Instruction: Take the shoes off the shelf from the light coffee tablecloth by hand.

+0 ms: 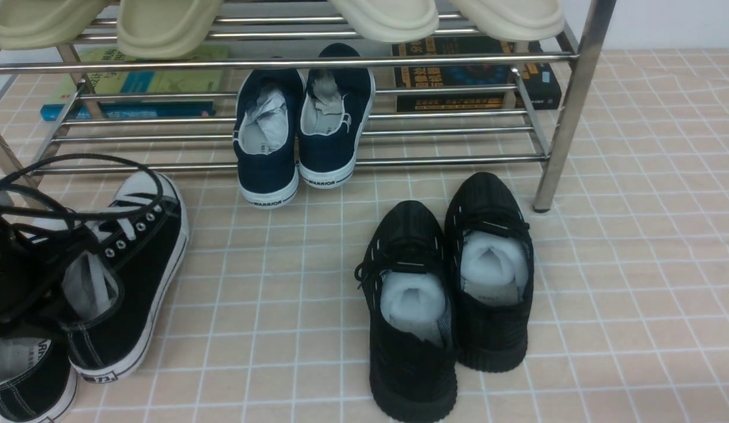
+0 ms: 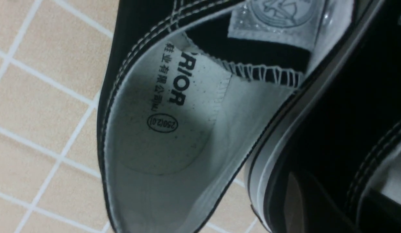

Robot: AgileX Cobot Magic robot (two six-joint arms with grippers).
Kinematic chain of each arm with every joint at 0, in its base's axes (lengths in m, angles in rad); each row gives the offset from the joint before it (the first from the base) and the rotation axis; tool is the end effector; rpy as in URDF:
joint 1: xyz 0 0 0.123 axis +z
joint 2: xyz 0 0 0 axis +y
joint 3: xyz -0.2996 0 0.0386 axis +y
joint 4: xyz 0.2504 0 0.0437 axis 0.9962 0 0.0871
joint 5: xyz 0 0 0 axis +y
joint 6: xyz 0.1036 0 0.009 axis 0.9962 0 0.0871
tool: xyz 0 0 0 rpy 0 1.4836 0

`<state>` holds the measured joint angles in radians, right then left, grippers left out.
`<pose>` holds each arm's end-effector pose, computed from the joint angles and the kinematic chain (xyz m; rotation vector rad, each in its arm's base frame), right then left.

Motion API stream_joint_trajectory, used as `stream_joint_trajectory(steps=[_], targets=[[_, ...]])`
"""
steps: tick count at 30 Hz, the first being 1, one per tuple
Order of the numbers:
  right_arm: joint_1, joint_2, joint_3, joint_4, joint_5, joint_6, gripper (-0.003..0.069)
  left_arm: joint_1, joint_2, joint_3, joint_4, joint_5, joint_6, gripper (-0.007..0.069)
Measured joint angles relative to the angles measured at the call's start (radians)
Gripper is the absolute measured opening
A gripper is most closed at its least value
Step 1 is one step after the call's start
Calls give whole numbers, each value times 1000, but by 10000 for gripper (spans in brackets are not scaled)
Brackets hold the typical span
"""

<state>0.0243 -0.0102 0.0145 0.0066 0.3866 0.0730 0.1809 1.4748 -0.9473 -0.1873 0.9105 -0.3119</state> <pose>0.0498 0.0015 0.1700 0.0497 1.8745 0.0735 0.2696 0.0338 0.2364 -0.8518 2.7955 -0.2557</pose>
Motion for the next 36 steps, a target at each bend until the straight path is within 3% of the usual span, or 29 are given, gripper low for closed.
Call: stream_joint_trajectory(steps=[9,13,16,26,31,35,36], targets=[[0,0,0,0,0,0,240,0,-1,-47,5,-9,43,287],[0,0,0,0,0,0,240,0,-26,-143,30,37,65,303],[0,0,0,0,0,0,240,0,-72,-231,30,111,117,269],[0,0,0,0,0,0,240,0,-314,-287,29,258,300,8],[0,0,0,0,0,0,240,0,-462,-171,-12,276,419,1],[0,0,0,0,0,0,240,0,-592,-31,-158,260,593,1],[0,0,0,0,0,0,240,0,-646,24,-231,259,687,1]])
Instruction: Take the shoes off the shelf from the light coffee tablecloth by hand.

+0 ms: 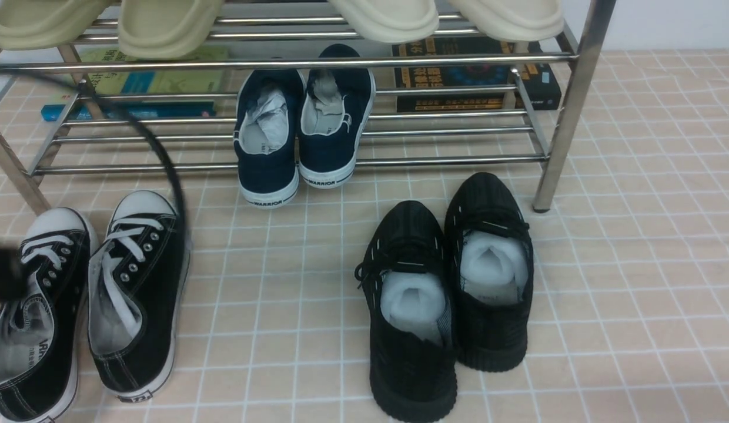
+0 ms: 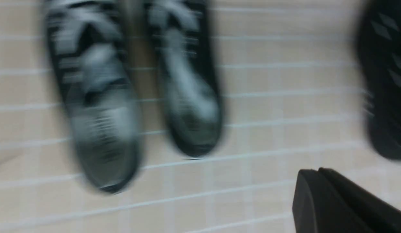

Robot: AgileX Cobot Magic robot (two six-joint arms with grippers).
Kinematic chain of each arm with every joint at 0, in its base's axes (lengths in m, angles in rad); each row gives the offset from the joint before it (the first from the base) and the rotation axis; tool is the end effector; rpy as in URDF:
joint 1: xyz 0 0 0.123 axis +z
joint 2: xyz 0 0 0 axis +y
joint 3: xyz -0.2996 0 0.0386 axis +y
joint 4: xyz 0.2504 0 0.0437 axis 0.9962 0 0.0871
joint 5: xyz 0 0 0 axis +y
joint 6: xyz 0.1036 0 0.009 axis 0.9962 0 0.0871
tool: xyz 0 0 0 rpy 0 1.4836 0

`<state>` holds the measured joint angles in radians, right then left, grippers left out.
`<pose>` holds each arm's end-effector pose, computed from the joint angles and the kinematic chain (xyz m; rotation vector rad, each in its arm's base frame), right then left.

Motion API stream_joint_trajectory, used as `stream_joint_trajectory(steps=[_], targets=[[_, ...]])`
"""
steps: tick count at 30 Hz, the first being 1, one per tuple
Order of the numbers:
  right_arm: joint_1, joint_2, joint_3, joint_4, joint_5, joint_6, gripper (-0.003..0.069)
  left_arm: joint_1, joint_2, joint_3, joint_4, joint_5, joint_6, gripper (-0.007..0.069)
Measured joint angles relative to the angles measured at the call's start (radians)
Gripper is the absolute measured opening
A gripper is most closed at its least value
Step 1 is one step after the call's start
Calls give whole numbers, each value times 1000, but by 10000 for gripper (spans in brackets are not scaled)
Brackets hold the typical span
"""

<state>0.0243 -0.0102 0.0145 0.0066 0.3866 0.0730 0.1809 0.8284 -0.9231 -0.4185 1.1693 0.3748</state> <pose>0.0498 0.0015 0.1700 0.0497 1.8745 0.0735 0.1317 -0.0155 0.3583 0.1782 2.4480 -0.3180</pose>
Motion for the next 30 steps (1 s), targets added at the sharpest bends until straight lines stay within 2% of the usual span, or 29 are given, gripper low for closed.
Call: stream_joint_trajectory(steps=[4,10,18,23,30], targets=[[0,0,0,0,0,0,240,0,-146,186,-219,39,216,1],[0,0,0,0,0,0,240,0,-307,361,-324,69,278,1],[0,0,0,0,0,0,240,0,-504,438,-338,-118,279,13],[0,0,0,0,0,0,240,0,-537,438,-338,-123,279,18],[0,0,0,0,0,0,240,-27,-540,439,-272,-149,285,24]])
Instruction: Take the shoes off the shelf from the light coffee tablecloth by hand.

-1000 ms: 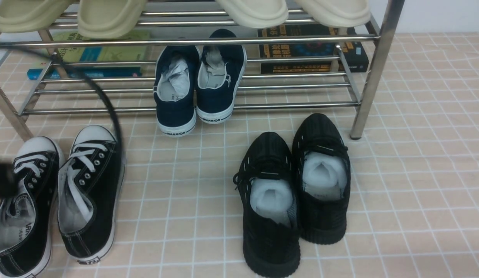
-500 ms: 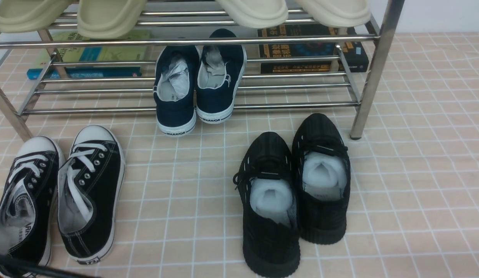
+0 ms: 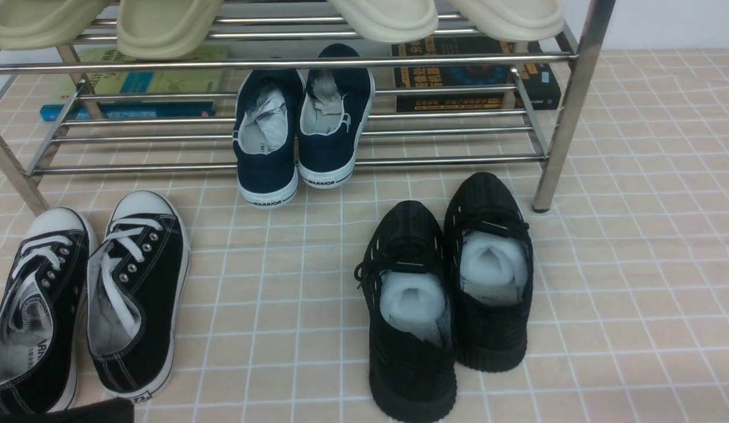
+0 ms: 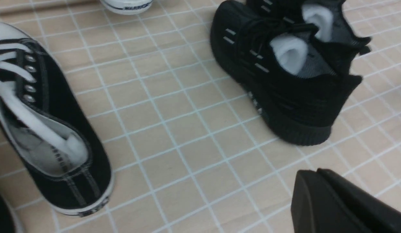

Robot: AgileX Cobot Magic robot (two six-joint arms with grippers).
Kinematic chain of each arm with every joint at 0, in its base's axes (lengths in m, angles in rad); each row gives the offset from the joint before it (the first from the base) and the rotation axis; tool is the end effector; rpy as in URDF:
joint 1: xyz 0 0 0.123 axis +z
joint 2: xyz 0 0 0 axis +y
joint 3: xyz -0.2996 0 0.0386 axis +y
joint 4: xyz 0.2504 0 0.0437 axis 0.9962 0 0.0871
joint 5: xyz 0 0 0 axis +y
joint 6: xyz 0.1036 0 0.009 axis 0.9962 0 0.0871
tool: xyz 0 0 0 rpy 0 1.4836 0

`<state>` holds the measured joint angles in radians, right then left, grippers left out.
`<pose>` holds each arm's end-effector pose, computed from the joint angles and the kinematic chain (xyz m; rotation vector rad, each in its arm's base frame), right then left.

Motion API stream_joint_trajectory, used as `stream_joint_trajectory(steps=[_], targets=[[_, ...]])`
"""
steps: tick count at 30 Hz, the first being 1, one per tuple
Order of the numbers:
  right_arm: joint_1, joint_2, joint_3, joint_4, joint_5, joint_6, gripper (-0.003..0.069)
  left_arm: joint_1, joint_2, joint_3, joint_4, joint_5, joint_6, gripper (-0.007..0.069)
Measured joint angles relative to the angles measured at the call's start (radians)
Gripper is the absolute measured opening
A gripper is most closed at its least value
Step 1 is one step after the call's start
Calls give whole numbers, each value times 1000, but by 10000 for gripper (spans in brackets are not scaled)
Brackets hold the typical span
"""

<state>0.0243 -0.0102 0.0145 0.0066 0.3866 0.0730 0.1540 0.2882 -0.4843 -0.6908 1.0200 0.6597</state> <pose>0.0498 0.0015 0.1700 0.0497 1.8745 0.0735 0.0404 -0.0509 0.2864 0.4179 2.0571 -0.3834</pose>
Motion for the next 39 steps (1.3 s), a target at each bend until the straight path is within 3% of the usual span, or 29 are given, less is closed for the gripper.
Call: stream_joint_trajectory(steps=[14,17,20,22,24,25,28,36,39], targets=[[0,0,0,0,0,0,240,-19,-5,18,46,-245,3,33],[0,0,0,0,0,0,240,-19,-24,66,123,-339,-16,39],[0,0,0,0,0,0,240,-19,-43,105,202,-386,-97,43],[0,0,0,0,0,0,240,-19,-69,159,323,-431,-270,46],[0,0,0,0,0,0,240,-19,-77,183,372,-443,-337,48],[0,0,0,0,0,0,240,-19,-91,225,452,-465,-440,50],[0,0,0,0,0,0,240,-39,-122,311,573,-533,-587,51],[0,0,0,0,0,0,240,-193,-193,496,737,-759,-780,55],[0,0,0,0,0,0,240,-214,-222,511,772,-767,-815,58]])
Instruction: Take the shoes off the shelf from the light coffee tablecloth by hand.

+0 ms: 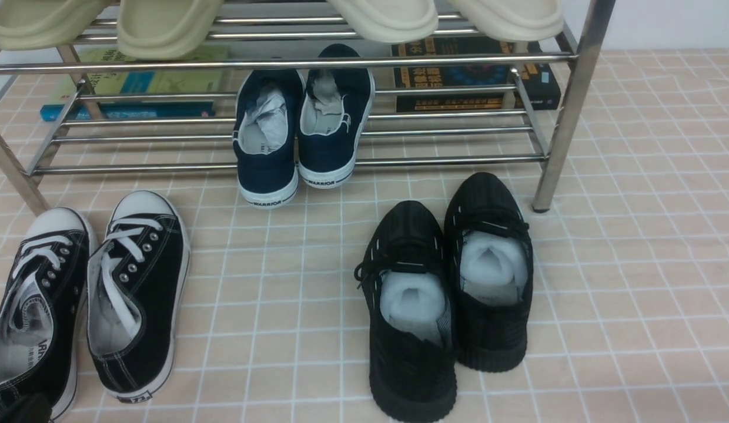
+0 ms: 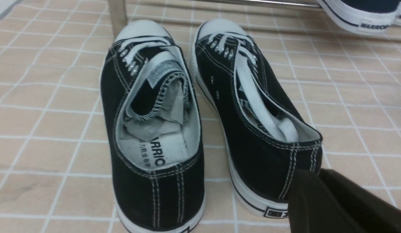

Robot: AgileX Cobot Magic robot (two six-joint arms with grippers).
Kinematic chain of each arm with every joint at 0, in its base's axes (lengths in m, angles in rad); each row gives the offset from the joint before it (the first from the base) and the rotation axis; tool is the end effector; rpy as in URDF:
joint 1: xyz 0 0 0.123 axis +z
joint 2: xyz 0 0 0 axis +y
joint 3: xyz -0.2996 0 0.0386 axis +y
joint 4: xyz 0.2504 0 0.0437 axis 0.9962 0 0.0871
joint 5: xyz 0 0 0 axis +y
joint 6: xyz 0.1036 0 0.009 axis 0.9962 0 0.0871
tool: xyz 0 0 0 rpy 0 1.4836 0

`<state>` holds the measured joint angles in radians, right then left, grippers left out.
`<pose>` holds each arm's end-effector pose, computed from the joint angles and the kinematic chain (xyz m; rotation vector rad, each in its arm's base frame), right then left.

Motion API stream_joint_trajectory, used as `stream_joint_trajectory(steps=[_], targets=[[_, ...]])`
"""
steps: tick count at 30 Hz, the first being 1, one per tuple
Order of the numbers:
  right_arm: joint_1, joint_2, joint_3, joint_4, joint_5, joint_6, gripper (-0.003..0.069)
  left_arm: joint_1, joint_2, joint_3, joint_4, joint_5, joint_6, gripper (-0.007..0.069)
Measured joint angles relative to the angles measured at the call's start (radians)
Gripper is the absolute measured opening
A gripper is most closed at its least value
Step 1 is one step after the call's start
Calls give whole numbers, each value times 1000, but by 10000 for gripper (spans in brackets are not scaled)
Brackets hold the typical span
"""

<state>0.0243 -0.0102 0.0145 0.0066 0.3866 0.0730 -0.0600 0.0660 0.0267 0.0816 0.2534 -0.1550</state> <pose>0.0498 0.0015 0.1700 0.0497 1.8745 0.0735 0.0575 -0.0013 0.1750 -0.0290 1.8293 -0.0771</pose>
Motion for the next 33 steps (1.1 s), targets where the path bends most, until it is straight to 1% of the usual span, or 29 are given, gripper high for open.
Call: stream_joint_trajectory(steps=[5,10,33], targets=[[0,0,0,0,0,0,240,3,-68,1,40,47,-12,65],[0,0,0,0,0,0,240,13,-77,1,53,112,-14,70],[0,0,0,0,0,0,240,13,-77,0,32,119,-16,85]])
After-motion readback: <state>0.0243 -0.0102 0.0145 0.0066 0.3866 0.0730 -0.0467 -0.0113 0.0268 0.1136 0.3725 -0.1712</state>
